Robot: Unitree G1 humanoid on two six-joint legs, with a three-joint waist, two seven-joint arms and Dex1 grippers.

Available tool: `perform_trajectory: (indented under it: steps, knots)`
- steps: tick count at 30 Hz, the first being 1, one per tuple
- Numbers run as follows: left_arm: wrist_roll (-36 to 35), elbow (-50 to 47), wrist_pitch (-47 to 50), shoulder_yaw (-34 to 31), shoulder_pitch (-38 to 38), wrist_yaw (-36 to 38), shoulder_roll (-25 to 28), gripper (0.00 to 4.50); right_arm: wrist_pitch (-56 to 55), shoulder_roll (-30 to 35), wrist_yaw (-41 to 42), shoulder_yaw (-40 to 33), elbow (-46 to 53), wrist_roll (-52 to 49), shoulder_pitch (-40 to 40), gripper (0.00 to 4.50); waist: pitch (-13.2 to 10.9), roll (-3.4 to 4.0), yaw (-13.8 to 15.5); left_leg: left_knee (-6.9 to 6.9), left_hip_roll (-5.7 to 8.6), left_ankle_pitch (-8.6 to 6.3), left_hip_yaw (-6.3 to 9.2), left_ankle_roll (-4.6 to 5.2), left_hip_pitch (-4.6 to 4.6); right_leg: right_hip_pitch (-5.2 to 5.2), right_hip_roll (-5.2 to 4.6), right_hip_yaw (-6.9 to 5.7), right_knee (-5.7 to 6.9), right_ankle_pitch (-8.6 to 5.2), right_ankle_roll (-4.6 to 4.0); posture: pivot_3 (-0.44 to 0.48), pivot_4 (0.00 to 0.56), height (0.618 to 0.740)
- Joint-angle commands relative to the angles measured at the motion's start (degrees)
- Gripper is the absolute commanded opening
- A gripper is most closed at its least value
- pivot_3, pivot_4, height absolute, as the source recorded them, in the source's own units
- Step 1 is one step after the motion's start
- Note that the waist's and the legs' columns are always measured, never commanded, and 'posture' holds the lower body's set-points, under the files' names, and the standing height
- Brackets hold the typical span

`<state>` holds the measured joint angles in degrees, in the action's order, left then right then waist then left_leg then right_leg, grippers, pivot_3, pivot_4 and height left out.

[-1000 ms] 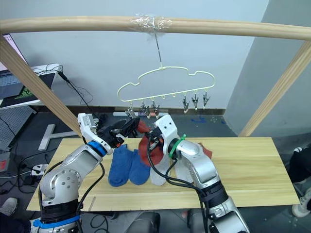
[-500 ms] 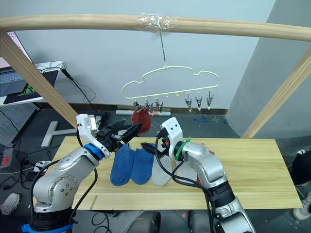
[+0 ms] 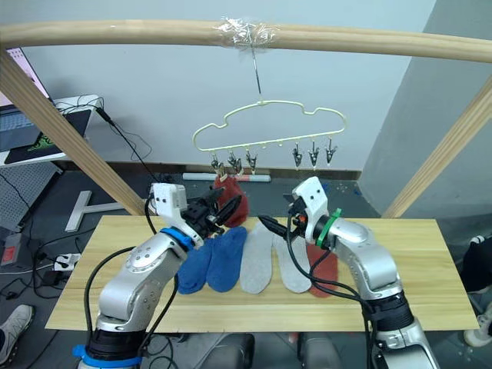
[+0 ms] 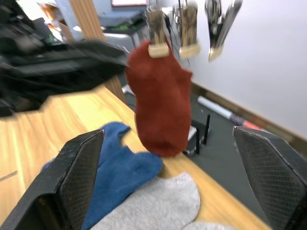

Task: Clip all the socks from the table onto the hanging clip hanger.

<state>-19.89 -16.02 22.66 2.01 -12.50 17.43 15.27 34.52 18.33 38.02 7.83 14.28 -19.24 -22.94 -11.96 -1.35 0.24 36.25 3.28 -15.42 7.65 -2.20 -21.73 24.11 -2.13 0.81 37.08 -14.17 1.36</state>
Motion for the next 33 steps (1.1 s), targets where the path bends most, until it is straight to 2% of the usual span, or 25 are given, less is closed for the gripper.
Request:
perform_trajectory:
  steps: [1,16,22,26,33]
  knots:
    - [3.0,2.1,-3.7,-0.1,-2.3,-1.4,-1.4,2.20,-0.7,1.6,2.3,-2.0,4.3,-2.7,-0.8,4.50,0.0,0.00,0.0,0.07,0.01,0.00,0.02,0.00,-0.04,0.01,0.00,-0.02,0.00,0.00,0.00,0.040,0.202,0.740]
    - [11.2,17.6,-12.3,-0.4,-10.5,-5.4,-6.8,2.20,1.8,2.6,1.9,-4.9,8.3,-10.2,-7.6,4.50,0.0,0.00,-0.1,0.67,0.05,-0.01,0.00,0.04,-0.21,-0.05,-0.01,-0.02,0.09,0.17,0.12,0.015,0.205,0.740]
    - [12.4,20.8,-14.8,-0.6,-12.8,-5.9,-8.1,2.20,2.0,3.0,1.5,-5.0,8.6,-10.8,-8.0,4.50,0.0,0.00,-0.2,0.69,0.05,-0.01,-0.01,0.04,-0.21,-0.03,-0.01,-0.01,0.11,0.18,0.13,0.005,0.203,0.740]
    - [12.4,24.1,-15.4,-2.5,-16.1,-8.9,-10.0,2.20,1.7,3.4,1.2,-5.2,8.4,-10.6,-7.9,4.50,0.0,-0.01,-0.2,0.70,0.05,-0.01,0.00,0.04,-0.22,-0.03,-0.01,-0.03,0.13,0.19,0.12,-0.003,0.202,0.740]
    - [15.3,25.0,-17.1,-1.5,-18.3,-8.5,-9.4,2.20,1.8,3.4,0.8,-5.5,8.0,-10.9,-8.2,4.50,0.0,-0.01,-0.3,0.71,0.05,-0.01,-0.03,0.05,-0.21,-0.03,-0.01,-0.01,0.15,0.20,0.13,-0.003,0.202,0.740]
